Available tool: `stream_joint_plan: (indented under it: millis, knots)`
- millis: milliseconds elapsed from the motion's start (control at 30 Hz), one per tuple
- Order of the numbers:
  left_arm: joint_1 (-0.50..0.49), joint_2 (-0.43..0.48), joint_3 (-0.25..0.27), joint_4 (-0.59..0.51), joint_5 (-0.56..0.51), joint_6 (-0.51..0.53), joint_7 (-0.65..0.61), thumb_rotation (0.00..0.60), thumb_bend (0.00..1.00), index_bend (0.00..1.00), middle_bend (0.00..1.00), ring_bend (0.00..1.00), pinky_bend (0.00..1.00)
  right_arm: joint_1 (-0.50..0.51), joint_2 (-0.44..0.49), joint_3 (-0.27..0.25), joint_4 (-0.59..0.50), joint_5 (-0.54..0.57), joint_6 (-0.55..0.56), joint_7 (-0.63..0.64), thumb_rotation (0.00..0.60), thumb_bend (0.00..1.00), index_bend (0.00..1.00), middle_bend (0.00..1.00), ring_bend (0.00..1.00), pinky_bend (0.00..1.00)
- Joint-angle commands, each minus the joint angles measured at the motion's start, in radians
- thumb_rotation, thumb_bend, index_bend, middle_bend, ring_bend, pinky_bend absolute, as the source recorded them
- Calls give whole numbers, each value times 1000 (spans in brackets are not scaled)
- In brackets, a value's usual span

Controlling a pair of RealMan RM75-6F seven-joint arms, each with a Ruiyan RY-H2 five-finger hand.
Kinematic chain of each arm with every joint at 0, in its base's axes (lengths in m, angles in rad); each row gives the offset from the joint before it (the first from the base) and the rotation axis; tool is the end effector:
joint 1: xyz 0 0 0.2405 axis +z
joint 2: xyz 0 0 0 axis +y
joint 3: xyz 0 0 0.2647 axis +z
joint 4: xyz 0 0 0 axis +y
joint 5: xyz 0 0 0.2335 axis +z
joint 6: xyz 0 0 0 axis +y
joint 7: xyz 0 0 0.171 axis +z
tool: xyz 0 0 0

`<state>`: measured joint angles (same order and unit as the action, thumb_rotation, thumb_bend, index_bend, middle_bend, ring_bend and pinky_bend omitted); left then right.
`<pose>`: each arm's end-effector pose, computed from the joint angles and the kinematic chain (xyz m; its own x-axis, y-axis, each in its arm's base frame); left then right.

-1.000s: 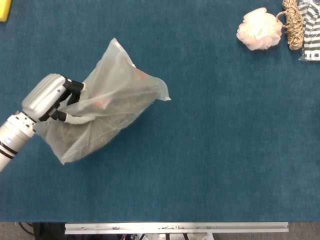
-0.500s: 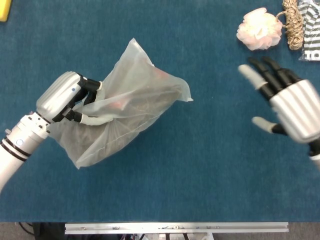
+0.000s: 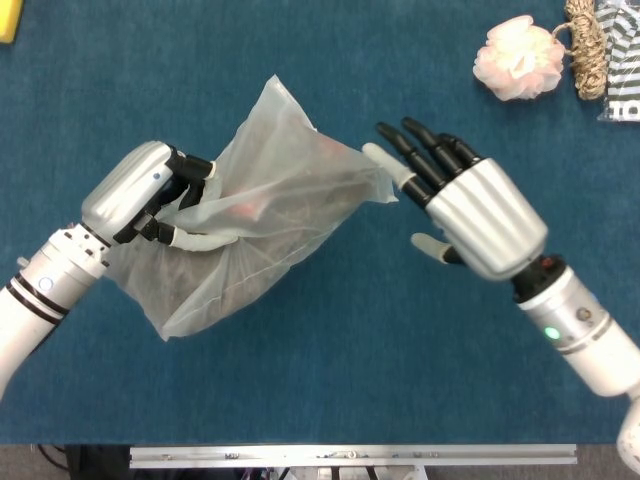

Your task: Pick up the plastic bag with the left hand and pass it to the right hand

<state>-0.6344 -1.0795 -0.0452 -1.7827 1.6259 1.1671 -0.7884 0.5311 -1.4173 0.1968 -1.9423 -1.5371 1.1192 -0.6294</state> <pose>-0.1445 0.3174 0.0805 -0.2134 0.5211 0.8264 0.8261 -0.3553 0.4374 -0.0628 -0.2773 0.0142 0.4541 0.0443 0.8898 -0.6863 -0.6195 0.3811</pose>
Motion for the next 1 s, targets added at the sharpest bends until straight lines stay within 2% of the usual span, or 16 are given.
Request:
stream_joint_plan:
  millis: [33, 433, 533, 600, 633, 700, 767, 833, 900, 1000]
  knots:
    - [-1, 7, -2, -8, -1, -3, -5, 600, 418, 783, 820, 783, 993, 21, -36, 1, 27, 8, -6, -25, 600, 0, 0, 21, 15, 256]
    - [-11, 28, -2, -53, 8, -25, -42, 600, 419, 783, 820, 783, 993, 114, -214, 28, 167, 23, -11, -73, 600, 0, 0, 24, 15, 256]
    - [-14, 32, -2, -61, 8, -31, -55, 600, 419, 783, 820, 783, 993, 138, -270, 35, 223, 3, 4, -51, 600, 7, 0, 79, 50, 261]
    - [-15, 33, -3, -64, 8, -34, -58, 600, 419, 783, 820, 783, 993, 153, -310, 39, 265, -17, 22, -21, 600, 86, 29, 182, 134, 328]
    - [-16, 33, -3, -65, 8, -35, -60, 600, 419, 783, 819, 783, 993, 159, -327, 42, 287, -31, 34, -11, 600, 136, 61, 221, 171, 365]
    - [-16, 35, -1, -67, 12, -36, -60, 600, 419, 783, 819, 783, 993, 171, -364, 47, 332, -62, 67, 12, 600, 339, 294, 382, 330, 514]
    - [-15, 39, 3, -67, 16, -38, -60, 600, 418, 778, 815, 781, 993, 180, -387, 50, 368, -93, 97, 39, 600, 473, 502, 513, 470, 642]
    - [-12, 45, 7, -63, 21, -35, -56, 600, 417, 754, 804, 769, 991, 186, -400, 46, 399, -120, 122, 69, 600, 570, 651, 624, 598, 755]
    - [-6, 50, 11, -55, 23, -31, -46, 600, 411, 701, 780, 742, 979, 187, -401, 36, 420, -139, 138, 93, 600, 667, 747, 695, 682, 835]
    - [2, 60, 19, -43, 24, -28, -37, 600, 406, 601, 714, 669, 919, 183, -395, 23, 438, -159, 161, 117, 600, 749, 791, 727, 720, 877]
